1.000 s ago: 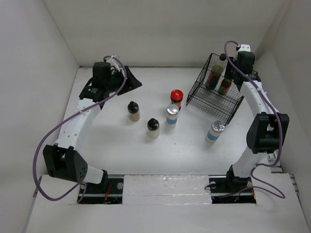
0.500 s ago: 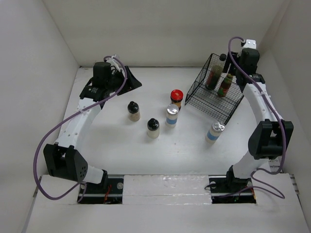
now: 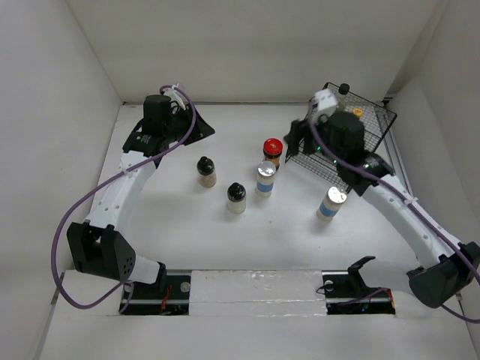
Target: Organize the condiment bottles
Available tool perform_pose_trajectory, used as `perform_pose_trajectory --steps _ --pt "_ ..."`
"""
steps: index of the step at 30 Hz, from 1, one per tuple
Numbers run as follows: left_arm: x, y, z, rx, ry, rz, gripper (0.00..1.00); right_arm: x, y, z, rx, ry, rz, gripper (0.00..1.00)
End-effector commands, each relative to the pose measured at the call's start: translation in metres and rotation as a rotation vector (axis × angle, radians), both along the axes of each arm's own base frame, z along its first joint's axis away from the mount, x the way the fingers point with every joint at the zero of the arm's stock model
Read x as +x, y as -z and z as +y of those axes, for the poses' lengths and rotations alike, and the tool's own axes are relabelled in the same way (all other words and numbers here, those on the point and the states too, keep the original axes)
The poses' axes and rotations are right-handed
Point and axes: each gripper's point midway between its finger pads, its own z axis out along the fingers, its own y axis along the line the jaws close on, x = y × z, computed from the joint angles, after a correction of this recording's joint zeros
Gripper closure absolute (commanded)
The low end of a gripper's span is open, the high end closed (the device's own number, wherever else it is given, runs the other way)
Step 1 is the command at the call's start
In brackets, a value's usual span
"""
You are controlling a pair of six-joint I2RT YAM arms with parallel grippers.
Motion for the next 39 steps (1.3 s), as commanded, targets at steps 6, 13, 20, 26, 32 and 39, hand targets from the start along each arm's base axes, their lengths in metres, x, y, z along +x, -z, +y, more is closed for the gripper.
perform_pose_trajectory --steps 6,13,20,26,32,39 --pt "0.006 -0.028 -0.004 -0.005 0.016 -0.083 0.62 -0.067 0.113 0.095 -0.092 -0.311 0.297 0.00" --pt "0.004 -0.019 -0.004 -0.004 0.024 -0.061 0.51 -0.040 0.146 0.112 -0.158 -0.275 0.375 0.00" --pt "-0.002 -0.016 -0.003 -0.004 0.024 -0.061 0.49 -0.015 0.154 0.113 -0.181 -0.201 0.351 0.15" --pt "-0.002 -0.017 -0.005 -0.010 0.033 -0.067 0.49 -0.008 0.154 0.111 -0.182 -0.155 0.355 0.52" --pt "-0.001 -0.022 -0.005 -0.012 0.033 -0.078 0.49 -0.013 0.022 0.080 -0.052 -0.124 0.132 0.62" --pt "0.005 -0.019 -0.006 -0.010 0.033 -0.069 0.49 0.031 -0.043 0.001 0.019 0.017 0.025 0.65"
